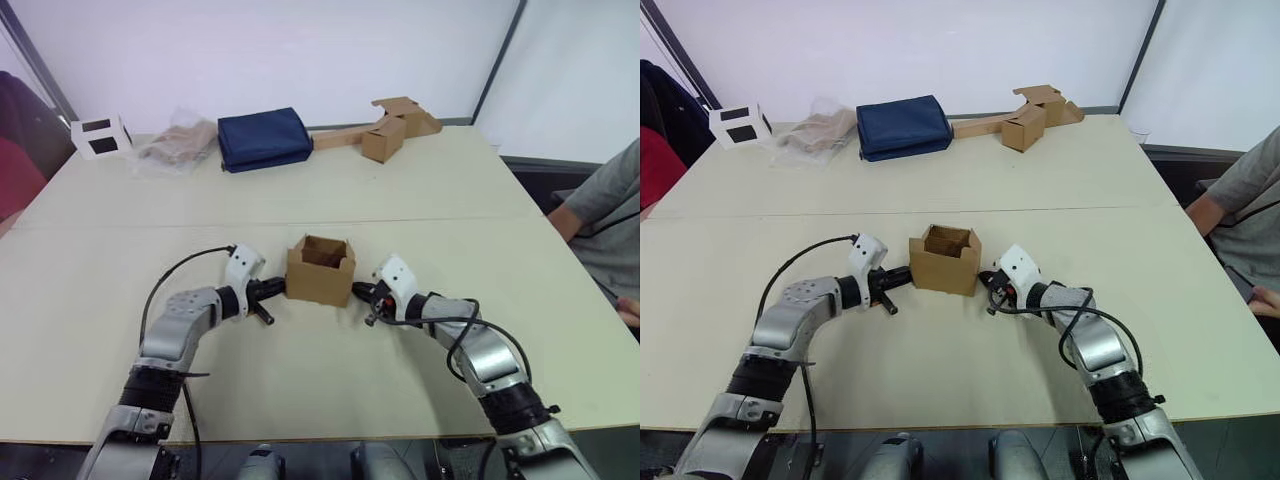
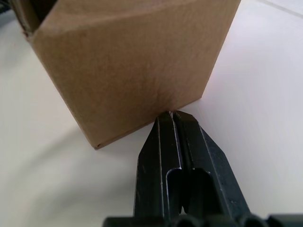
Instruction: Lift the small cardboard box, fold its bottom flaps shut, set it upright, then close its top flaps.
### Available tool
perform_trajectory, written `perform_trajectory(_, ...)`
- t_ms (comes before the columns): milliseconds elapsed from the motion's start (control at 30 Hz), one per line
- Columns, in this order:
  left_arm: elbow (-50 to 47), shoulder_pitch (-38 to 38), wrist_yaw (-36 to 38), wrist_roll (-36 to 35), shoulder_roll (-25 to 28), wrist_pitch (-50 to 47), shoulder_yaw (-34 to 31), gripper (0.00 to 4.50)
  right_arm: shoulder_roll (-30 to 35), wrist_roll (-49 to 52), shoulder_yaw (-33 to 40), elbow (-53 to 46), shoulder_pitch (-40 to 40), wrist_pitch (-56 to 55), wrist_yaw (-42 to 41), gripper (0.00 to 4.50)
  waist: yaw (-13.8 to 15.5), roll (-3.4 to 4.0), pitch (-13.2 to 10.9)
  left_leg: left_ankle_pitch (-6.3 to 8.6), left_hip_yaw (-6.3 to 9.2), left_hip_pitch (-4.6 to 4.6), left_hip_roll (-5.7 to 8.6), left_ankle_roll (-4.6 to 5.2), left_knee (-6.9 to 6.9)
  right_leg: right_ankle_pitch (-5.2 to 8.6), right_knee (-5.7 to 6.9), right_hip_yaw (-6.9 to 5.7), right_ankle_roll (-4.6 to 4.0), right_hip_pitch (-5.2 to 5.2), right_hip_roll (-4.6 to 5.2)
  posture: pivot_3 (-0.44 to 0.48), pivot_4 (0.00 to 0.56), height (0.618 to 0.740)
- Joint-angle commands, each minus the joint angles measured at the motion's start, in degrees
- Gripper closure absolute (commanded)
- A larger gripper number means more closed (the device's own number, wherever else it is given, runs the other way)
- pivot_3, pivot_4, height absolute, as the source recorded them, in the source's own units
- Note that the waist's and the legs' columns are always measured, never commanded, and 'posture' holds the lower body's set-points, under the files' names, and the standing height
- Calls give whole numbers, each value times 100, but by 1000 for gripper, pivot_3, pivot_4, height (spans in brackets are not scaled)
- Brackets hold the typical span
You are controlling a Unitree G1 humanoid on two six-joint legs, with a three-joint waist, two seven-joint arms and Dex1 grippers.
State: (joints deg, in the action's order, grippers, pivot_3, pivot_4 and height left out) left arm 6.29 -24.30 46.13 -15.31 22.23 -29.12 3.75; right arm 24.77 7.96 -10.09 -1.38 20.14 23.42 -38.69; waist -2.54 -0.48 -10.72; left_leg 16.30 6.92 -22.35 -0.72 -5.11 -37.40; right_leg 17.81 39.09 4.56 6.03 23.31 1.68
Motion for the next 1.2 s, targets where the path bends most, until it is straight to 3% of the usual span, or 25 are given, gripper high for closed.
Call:
perform_trajectory(33,-540,167,105,-150,-50,-261,247,4472,115,94,54,-397,-170,70,-141,4500,-1,0,0,0,0,1,0,0,0,0,0,0,0,-1,0,0,150,740)
perform_trajectory(500,-505,258,185,-57,229,-249,236,4472,407,-248,166,-304,-249,-251,-77,4500,2,1,3,0,0,12,0,0,1,0,-3,0,0,-14,0,0,150,740)
perform_trajectory(733,-102,-126,744,-182,829,-141,-34,4472,738,-422,276,-329,-165,-556,-213,4500,-3,1,2,0,-1,14,0,0,5,0,-3,0,0,-14,-2,0,150,740)
perform_trajectory(967,-445,-998,1489,-898,1343,-845,-232,4472,1184,671,1119,-818,292,101,-856,4500,-2,0,-3,0,1,4,0,0,3,0,-7,-3,0,-10,-2,0,150,740)
perform_trajectory(1200,-93,-1645,1687,-796,1202,-613,25,4472,1088,1159,1176,-970,913,639,-921,4500,-13,0,-3,0,1,10,-2,1,8,1,-9,-2,0,-12,-5,0,150,740)
